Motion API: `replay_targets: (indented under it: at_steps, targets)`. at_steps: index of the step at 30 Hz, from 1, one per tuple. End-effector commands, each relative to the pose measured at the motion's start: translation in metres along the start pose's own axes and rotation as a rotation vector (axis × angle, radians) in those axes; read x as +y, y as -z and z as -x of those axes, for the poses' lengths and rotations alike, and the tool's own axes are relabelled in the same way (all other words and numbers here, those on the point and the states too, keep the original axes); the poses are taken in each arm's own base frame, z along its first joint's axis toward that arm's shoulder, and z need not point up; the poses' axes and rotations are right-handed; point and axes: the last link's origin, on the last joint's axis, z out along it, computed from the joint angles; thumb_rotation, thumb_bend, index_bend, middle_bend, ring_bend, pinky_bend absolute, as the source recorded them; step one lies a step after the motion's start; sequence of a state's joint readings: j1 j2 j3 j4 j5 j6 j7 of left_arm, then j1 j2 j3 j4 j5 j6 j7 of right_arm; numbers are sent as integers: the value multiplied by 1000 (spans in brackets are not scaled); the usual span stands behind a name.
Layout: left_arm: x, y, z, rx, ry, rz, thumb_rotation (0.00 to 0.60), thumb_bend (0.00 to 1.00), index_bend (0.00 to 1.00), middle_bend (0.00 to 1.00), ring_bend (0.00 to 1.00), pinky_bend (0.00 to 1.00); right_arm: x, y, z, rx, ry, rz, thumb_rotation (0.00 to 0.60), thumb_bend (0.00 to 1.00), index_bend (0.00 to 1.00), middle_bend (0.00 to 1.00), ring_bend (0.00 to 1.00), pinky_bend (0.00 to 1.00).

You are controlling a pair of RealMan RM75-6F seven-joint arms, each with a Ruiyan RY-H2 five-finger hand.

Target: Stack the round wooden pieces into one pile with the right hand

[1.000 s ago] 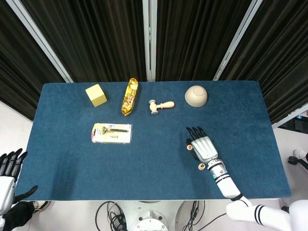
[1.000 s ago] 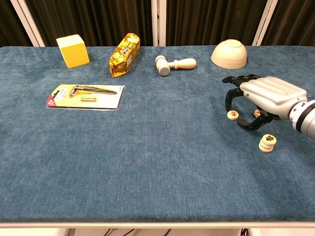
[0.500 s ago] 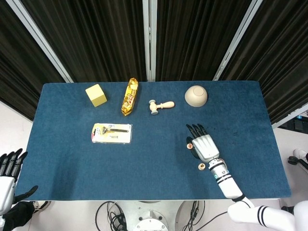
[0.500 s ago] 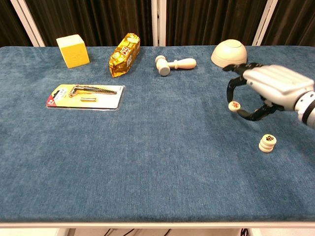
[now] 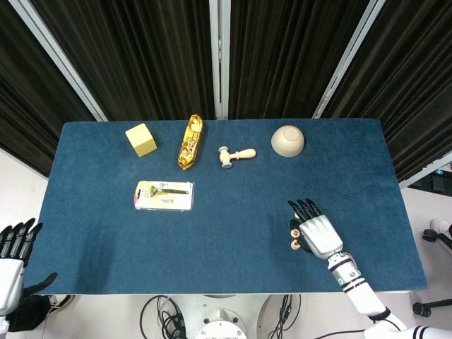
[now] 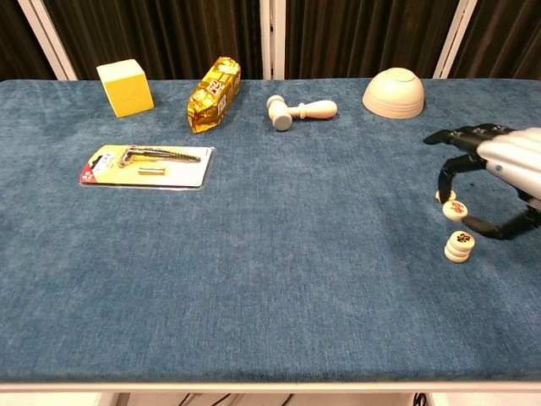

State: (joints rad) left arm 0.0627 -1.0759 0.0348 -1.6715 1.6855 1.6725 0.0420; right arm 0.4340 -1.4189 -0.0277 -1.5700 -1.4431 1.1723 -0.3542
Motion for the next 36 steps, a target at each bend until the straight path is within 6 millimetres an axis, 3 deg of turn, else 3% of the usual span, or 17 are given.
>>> replay_targets:
  at_steps: [1,10,26,36]
  targets:
    - [0,0,1,-3,-1,1,600,95,26,0,0,0,1,12,2,0,-2,-13,600,350,510,53,0,0]
    - [0,0,0,-7,13,0,600,95,26,0,0,0,1,23,7,-20,26,-27,600,350,516,62,0,0]
    - [-1,0,-1,-11,23,0,600,95,26,0,0,0,-1,18,9,-24,35,-23,600,350,515,56,0,0]
    - [-1,0,-1,-9,21,-3,600,95,26,0,0,0,-1,18,12,-41,34,-21,600,327,419,46,0,0]
